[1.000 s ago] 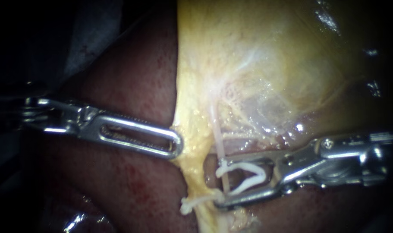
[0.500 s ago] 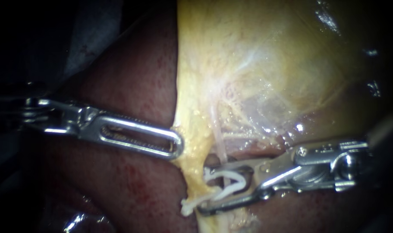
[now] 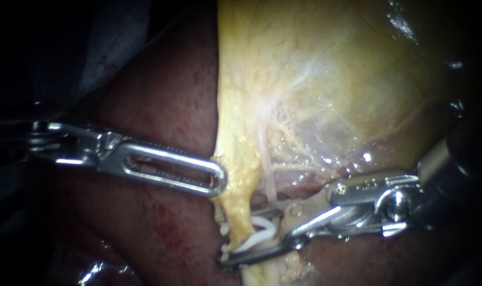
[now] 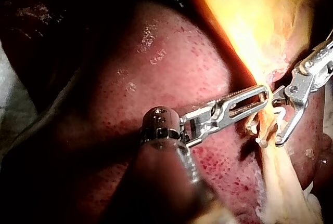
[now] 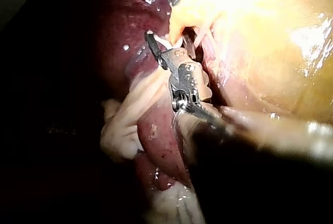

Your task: Clipping second clip left tube

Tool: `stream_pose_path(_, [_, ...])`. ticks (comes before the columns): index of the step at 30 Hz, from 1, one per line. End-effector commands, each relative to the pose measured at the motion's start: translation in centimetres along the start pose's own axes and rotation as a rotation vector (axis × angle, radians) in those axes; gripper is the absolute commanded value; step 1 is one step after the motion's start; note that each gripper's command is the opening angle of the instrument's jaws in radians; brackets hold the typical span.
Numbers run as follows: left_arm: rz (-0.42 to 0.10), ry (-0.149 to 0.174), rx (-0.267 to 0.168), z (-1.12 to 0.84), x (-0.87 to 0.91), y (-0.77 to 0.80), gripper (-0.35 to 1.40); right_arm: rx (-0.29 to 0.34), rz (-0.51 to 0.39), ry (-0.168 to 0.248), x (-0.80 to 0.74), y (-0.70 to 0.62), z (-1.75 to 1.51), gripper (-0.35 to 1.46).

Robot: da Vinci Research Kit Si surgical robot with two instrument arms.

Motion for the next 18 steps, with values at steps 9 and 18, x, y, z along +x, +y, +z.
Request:
stream_pose_path(9, [0.000,0.000,-0.001,0.01,0.00,0.00,-0.35,-0.002,-0.002,0.000,0.00,0.01,0.05,0.40])
stream_pose_path(18, [0.000,-0.001,-0.001,0.02,0.00,0.00,-0.35,-0.003,-0.003,0.001,0.01,0.05,0.07,0.06])
